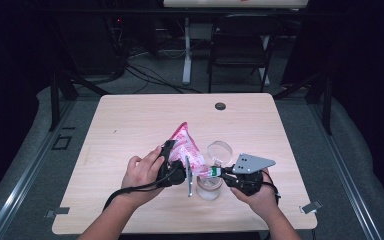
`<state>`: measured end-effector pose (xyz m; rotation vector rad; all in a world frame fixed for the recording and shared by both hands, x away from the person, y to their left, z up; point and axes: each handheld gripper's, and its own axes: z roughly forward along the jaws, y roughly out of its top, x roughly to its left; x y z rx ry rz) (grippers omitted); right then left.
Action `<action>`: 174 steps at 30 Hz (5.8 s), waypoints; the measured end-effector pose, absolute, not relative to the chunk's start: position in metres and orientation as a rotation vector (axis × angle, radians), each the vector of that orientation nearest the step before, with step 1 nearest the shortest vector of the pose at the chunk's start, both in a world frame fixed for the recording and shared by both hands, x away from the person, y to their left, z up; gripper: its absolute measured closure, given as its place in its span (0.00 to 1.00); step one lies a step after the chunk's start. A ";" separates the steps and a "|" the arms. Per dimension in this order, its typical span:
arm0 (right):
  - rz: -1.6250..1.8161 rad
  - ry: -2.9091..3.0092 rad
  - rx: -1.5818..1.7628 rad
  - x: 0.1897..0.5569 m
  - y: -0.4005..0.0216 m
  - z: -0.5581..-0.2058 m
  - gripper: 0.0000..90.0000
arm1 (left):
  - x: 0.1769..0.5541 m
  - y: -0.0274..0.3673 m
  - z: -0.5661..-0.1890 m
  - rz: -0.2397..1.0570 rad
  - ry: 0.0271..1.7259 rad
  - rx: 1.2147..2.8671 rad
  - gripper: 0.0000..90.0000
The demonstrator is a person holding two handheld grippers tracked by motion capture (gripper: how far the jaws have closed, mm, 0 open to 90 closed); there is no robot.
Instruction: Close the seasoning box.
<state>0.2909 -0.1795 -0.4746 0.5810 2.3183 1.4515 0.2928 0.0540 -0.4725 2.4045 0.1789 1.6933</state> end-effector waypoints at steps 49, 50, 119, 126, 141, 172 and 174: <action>1.443 2.323 0.593 0.292 -0.180 -0.477 1.00 | 0.291 0.052 -0.471 1.744 0.148 2.379 0.67; 1.443 2.323 0.593 0.292 -0.180 -0.477 1.00 | 0.291 0.052 -0.471 1.748 0.146 2.373 0.67; 1.420 2.315 0.619 0.295 -0.186 -0.479 1.00 | 0.288 0.043 -0.470 1.799 0.104 2.356 0.68; 1.419 2.315 0.620 0.295 -0.186 -0.479 1.00 | 0.288 0.043 -0.470 1.805 0.094 2.351 0.68; 1.417 2.316 0.618 0.295 -0.186 -0.480 1.00 | 0.287 0.042 -0.468 1.815 0.071 2.364 0.69; 1.416 2.313 0.624 0.296 -0.187 -0.480 1.00 | 0.287 0.039 -0.465 1.839 0.034 2.358 0.70; 1.417 2.312 0.624 0.296 -0.187 -0.480 1.00 | 0.287 0.039 -0.465 1.838 0.034 2.362 0.70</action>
